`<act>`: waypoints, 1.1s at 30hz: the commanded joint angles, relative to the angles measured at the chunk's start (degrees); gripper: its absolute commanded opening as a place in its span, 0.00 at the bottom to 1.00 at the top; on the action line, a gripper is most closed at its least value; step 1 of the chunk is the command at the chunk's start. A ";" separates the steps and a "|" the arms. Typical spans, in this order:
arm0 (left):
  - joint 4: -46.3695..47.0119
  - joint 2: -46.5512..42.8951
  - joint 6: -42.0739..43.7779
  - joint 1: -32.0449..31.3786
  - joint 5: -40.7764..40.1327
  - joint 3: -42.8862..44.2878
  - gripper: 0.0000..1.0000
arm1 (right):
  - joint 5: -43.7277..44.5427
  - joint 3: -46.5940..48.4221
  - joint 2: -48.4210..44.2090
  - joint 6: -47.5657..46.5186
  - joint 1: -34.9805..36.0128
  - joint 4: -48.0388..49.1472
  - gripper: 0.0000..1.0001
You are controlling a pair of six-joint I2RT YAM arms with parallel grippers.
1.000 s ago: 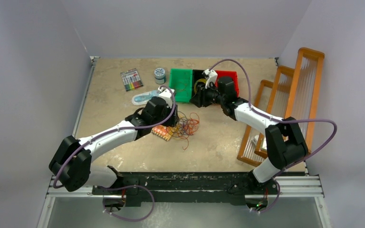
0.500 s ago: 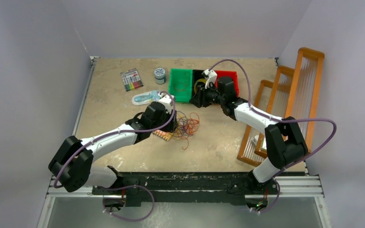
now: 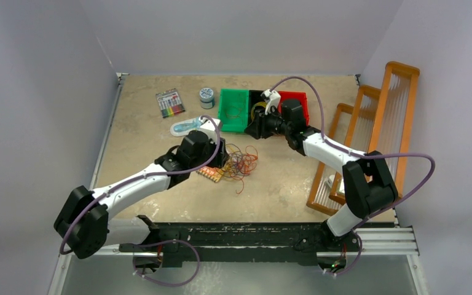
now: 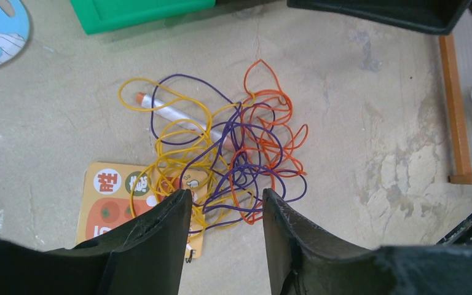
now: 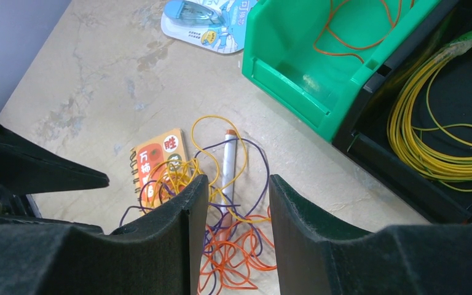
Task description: Untangle the cables
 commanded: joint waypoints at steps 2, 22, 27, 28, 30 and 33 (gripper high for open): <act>-0.17 -3.89 0.01 -0.16 -2.60 2.25 0.46 | -1.66 0.97 -1.35 0.14 0.05 4.16 0.44; -2.71 -8.42 -7.41 0.74 -21.94 3.08 0.48 | -3.44 -9.26 -4.75 -22.36 14.74 9.65 0.50; -2.66 -9.17 -8.04 0.83 -23.58 2.32 0.47 | -4.37 -8.51 -3.71 -25.33 15.72 8.43 0.52; -2.70 -9.33 -8.10 0.81 -24.15 2.13 0.47 | -4.61 -8.46 -3.52 -25.58 15.89 8.12 0.52; -2.94 -9.62 -8.28 0.81 -25.24 1.96 0.48 | -5.03 -8.47 -3.17 -25.98 16.25 7.65 0.53; -3.46 -10.06 -8.55 0.85 -26.60 1.71 0.48 | -4.41 -8.62 -2.45 -25.73 16.78 7.14 0.53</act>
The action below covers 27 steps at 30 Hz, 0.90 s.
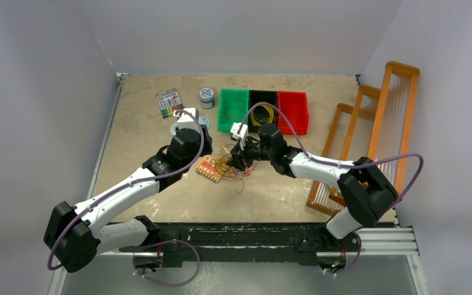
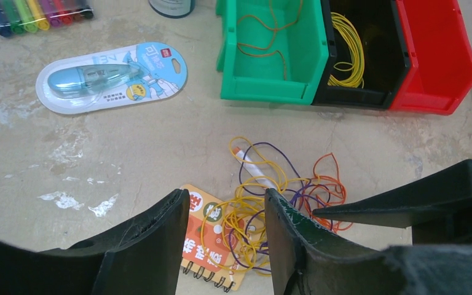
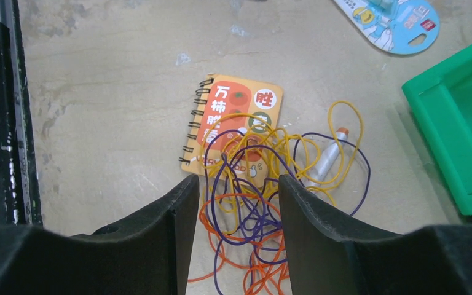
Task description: Untangle the cables
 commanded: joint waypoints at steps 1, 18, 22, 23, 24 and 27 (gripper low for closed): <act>0.48 -1.96 -1.59 0.43 -3.85 -0.32 0.48 | -0.56 0.49 0.84 -1.93 1.01 0.75 0.53; 0.68 -2.13 -1.44 0.74 -3.27 -1.14 0.48 | 3.35 2.37 4.52 -0.22 2.53 -0.49 0.31; 0.77 -2.20 -1.17 0.84 -3.31 -1.11 0.48 | 4.37 2.07 1.44 0.61 2.55 0.58 0.11; 0.83 -2.28 -1.13 0.92 -3.33 -1.15 0.48 | 4.67 2.05 0.24 0.91 2.61 0.79 0.08; 1.04 -2.35 -1.04 0.96 -3.34 -1.33 0.48 | 5.12 2.09 -0.97 1.15 2.59 0.87 0.05; 1.90 -2.79 -0.82 0.92 -3.28 -1.72 0.48 | 6.53 3.12 -3.91 1.46 2.54 -0.33 0.00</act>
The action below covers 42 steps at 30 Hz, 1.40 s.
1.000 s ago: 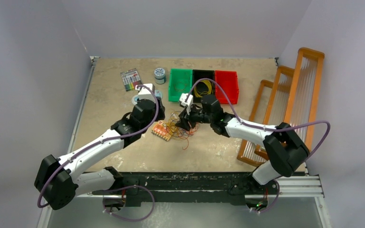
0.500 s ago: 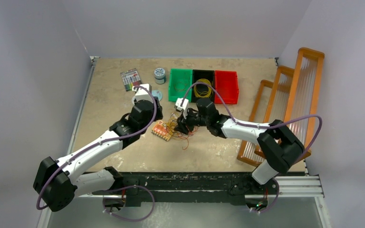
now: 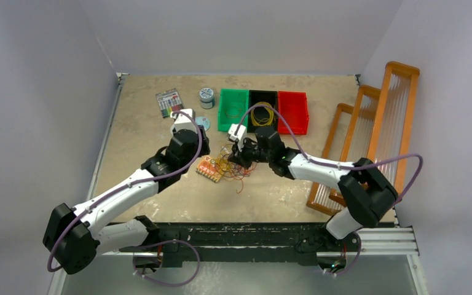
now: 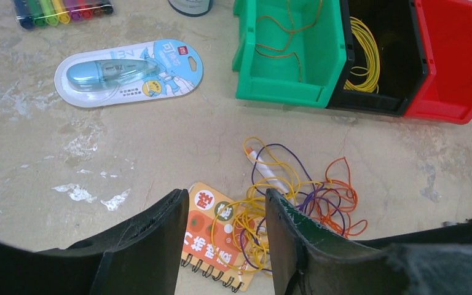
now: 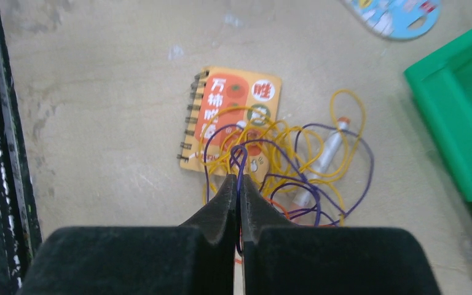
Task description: Untangle the cables
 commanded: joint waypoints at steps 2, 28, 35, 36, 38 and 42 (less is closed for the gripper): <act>4.24 -2.29 0.50 0.29 -0.49 -1.38 0.49 | 2.82 4.64 -7.15 0.41 0.36 -0.87 0.00; 77.53 -1.66 13.00 -0.94 20.63 -32.33 0.61 | 8.78 21.40 -9.30 15.80 -1.31 -14.99 0.00; 88.81 10.66 17.09 -2.85 22.74 -30.45 0.62 | 6.84 22.08 -9.67 16.07 -1.32 -14.86 0.00; 89.88 12.13 17.41 -2.96 22.47 -30.07 0.62 | 6.70 22.06 -9.79 16.09 -1.32 -14.93 0.00; 92.05 14.75 18.25 -3.07 22.82 -29.03 0.62 | 6.27 22.13 -9.98 16.17 -1.32 -15.02 0.00; 95.19 19.53 18.94 -3.30 24.71 -26.16 0.62 | 4.90 22.22 -10.00 16.35 -1.28 -14.97 0.00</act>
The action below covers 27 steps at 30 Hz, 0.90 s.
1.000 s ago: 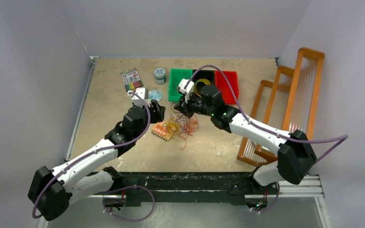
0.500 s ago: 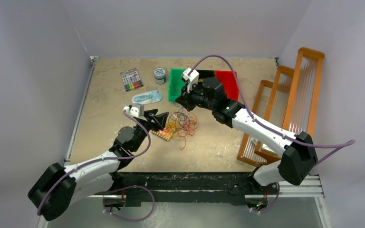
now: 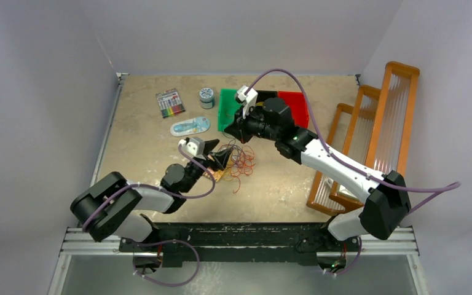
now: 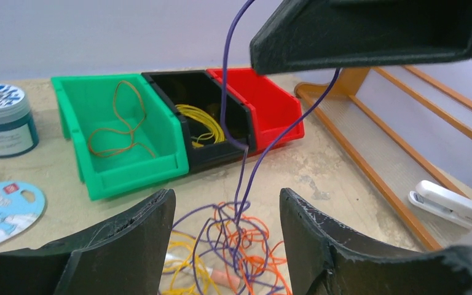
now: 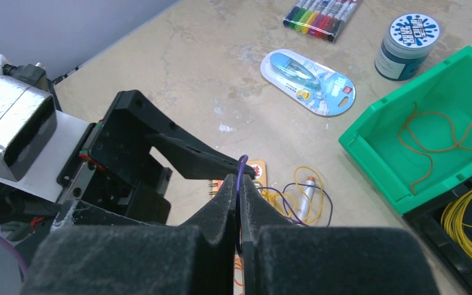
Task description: Untangle the cables
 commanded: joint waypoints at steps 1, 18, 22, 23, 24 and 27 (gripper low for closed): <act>10.82 4.23 2.44 -0.68 3.01 4.95 0.62 | -3.24 3.09 -1.38 0.97 -0.06 1.07 0.00; 20.97 25.02 -0.40 -0.84 4.61 11.31 0.31 | -6.59 6.30 -5.55 2.32 -0.08 1.38 0.00; 20.97 27.28 -1.01 -0.78 4.71 11.35 0.24 | -6.64 7.57 -7.36 2.54 -0.08 1.48 0.00; 20.97 27.69 -0.96 -0.83 4.71 11.18 0.23 | -6.56 7.88 -7.84 2.50 -0.08 1.48 0.00; 20.97 27.95 -0.93 -0.83 4.56 11.01 0.21 | -6.33 8.21 -8.44 2.40 -0.08 1.52 0.00; 20.92 28.84 -1.01 -0.79 4.33 10.40 0.17 | -5.57 9.43 -9.68 1.60 -0.08 1.23 0.00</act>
